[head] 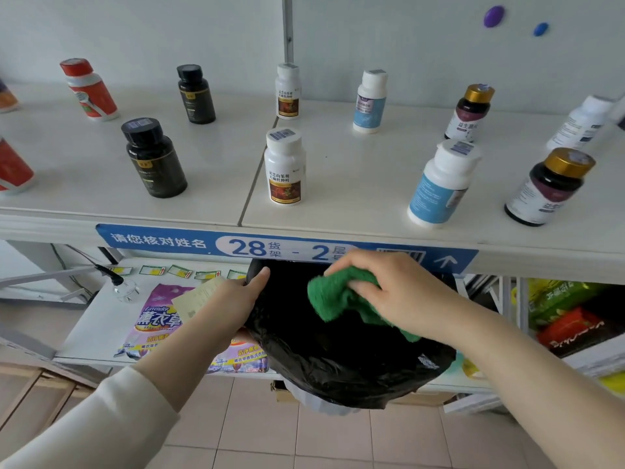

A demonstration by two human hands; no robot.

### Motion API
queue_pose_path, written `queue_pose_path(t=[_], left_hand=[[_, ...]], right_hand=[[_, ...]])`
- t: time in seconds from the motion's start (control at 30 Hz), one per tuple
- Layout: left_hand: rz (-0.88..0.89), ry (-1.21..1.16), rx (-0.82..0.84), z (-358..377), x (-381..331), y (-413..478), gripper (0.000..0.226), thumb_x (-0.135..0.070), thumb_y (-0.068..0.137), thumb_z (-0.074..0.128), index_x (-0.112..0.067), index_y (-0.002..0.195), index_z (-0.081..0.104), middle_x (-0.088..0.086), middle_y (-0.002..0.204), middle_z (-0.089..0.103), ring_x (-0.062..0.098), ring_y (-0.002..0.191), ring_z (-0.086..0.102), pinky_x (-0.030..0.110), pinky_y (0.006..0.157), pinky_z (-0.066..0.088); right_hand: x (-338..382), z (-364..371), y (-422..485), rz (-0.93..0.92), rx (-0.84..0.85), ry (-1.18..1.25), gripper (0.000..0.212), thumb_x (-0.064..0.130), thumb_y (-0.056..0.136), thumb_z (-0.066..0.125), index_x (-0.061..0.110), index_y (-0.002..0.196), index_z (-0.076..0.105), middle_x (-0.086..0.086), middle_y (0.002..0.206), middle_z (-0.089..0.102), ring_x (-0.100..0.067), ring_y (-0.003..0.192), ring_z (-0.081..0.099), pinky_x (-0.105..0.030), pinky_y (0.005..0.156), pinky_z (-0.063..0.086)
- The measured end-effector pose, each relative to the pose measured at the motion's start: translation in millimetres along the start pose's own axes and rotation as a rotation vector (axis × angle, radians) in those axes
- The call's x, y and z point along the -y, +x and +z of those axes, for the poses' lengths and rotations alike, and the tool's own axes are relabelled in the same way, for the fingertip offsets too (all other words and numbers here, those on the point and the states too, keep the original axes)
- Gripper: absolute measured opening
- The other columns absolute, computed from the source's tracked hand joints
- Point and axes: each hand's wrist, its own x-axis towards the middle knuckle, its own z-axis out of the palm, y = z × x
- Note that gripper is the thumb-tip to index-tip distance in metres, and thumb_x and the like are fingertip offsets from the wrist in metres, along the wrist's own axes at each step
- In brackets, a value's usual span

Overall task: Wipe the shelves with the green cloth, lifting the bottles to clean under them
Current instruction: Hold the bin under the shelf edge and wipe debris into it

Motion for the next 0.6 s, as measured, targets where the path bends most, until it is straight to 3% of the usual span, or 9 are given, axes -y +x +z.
queue_pose_path(t=[0.1,0.2,0.3,0.37,0.43,0.5,0.6], left_hand=[[0.003,0.030,0.025,6,2,1,0.048,-0.046,0.090,0.048,-0.003,0.107,0.059,0.016,0.097,0.066,0.029,0.077,0.065,0.026,0.043,0.053],[0.012,0.055,0.034,13,3,2,0.048,-0.047,0.089,0.048,-0.005,0.107,0.060,0.016,0.102,0.066,0.031,0.083,0.065,0.030,0.051,0.056],[0.023,0.059,0.048,22,-1,1,0.045,-0.046,0.089,0.048,-0.004,0.102,0.060,0.016,0.097,0.064,0.029,0.080,0.063,0.030,0.053,0.052],[0.027,0.063,0.047,28,-3,1,0.045,-0.046,0.089,0.049,-0.004,0.100,0.060,0.015,0.096,0.063,0.029,0.082,0.063,0.030,0.055,0.053],[0.024,0.053,0.052,32,-4,1,0.045,-0.045,0.089,0.050,-0.003,0.101,0.061,0.015,0.094,0.064,0.030,0.083,0.063,0.030,0.056,0.053],[0.025,0.062,0.049,34,-5,0,0.045,-0.045,0.089,0.050,-0.003,0.102,0.061,0.012,0.089,0.063,0.027,0.077,0.062,0.028,0.050,0.051],[0.031,0.062,0.041,37,-5,1,0.047,-0.046,0.089,0.049,-0.002,0.104,0.060,0.014,0.094,0.065,0.027,0.080,0.062,0.031,0.057,0.054]], right_hand=[[-9,-4,-15,0.077,-0.028,0.075,0.025,0.019,0.092,0.048,0.032,0.113,0.055,0.003,0.069,0.061,-0.005,0.049,0.055,-0.013,0.050,0.042],[-18,-14,-27,0.112,-0.008,0.076,0.026,0.022,0.092,0.048,0.044,0.105,0.053,-0.009,0.071,0.063,-0.015,0.056,0.057,-0.033,0.059,0.047],[-26,-35,-28,0.148,-0.128,0.120,0.029,0.020,0.092,0.047,0.049,0.095,0.047,-0.005,0.097,0.065,-0.023,0.087,0.062,-0.040,0.077,0.050],[-34,-48,-24,0.180,-0.174,0.145,0.027,0.018,0.093,0.045,0.044,0.099,0.046,-0.012,0.110,0.063,-0.039,0.101,0.057,-0.048,0.085,0.047],[-42,-58,-19,0.215,-0.188,0.131,0.023,0.017,0.094,0.044,0.039,0.104,0.045,-0.018,0.117,0.060,-0.045,0.108,0.052,-0.051,0.089,0.043],[-49,-64,-14,0.221,-0.182,0.124,0.023,0.018,0.094,0.044,0.035,0.110,0.046,-0.009,0.121,0.058,-0.046,0.110,0.052,-0.051,0.090,0.043],[-52,-68,-8,0.239,-0.171,0.122,0.027,0.017,0.094,0.044,0.028,0.118,0.047,0.000,0.127,0.053,-0.045,0.111,0.052,-0.048,0.092,0.044]])
